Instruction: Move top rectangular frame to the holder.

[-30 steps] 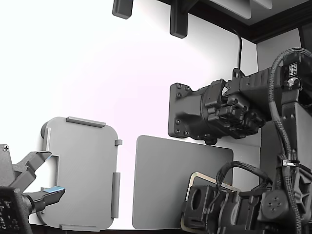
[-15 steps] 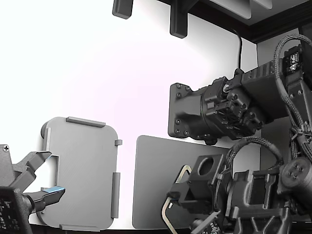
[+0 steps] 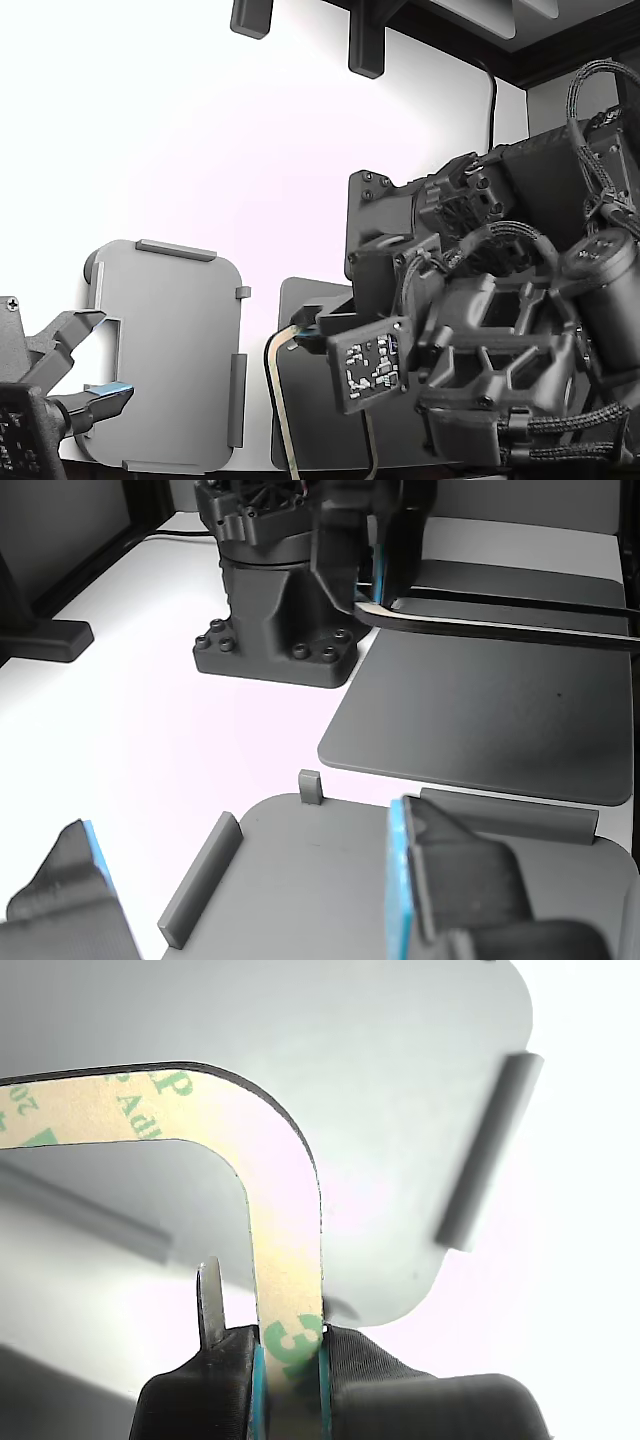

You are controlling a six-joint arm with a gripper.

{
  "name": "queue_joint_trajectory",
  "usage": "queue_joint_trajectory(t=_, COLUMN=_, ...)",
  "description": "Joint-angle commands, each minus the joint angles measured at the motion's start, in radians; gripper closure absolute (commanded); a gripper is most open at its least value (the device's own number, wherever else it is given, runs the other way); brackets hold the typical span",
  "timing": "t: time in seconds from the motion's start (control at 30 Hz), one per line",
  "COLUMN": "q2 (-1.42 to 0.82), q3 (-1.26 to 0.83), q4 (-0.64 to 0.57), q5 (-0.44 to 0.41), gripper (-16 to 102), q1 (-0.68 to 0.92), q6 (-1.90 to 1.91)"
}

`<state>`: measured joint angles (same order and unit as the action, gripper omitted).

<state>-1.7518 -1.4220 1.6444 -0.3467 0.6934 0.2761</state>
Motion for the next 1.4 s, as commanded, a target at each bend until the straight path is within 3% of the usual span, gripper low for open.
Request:
queue_joint_trajectory(t=0.0, q2=0.005, q3=0.061, q4=0.009, q5=0.046, gripper=97, q1=-0.091, q6=0.005)
queue_joint_trajectory(t=0.2, q2=0.094, q3=0.172, q4=0.009, q5=0.118, gripper=97, q1=-0.210, q6=0.012)
queue_joint_trajectory(t=0.4, q2=0.181, q3=0.227, q4=-0.002, q5=0.072, gripper=97, q1=-0.252, q6=0.086)
queue_joint_trajectory(t=0.63, q2=0.224, q3=0.173, q4=-0.107, q5=0.092, gripper=97, q1=-0.298, q6=0.138)
queue_joint_trajectory(t=0.87, q2=0.272, q3=0.209, q4=-0.137, q5=0.149, gripper=97, q1=-0.345, q6=0.141)
queue_joint_trajectory(t=1.37, q2=0.281, q3=0.104, q4=-0.245, q5=0.132, gripper=97, q1=-0.370, q6=0.083)
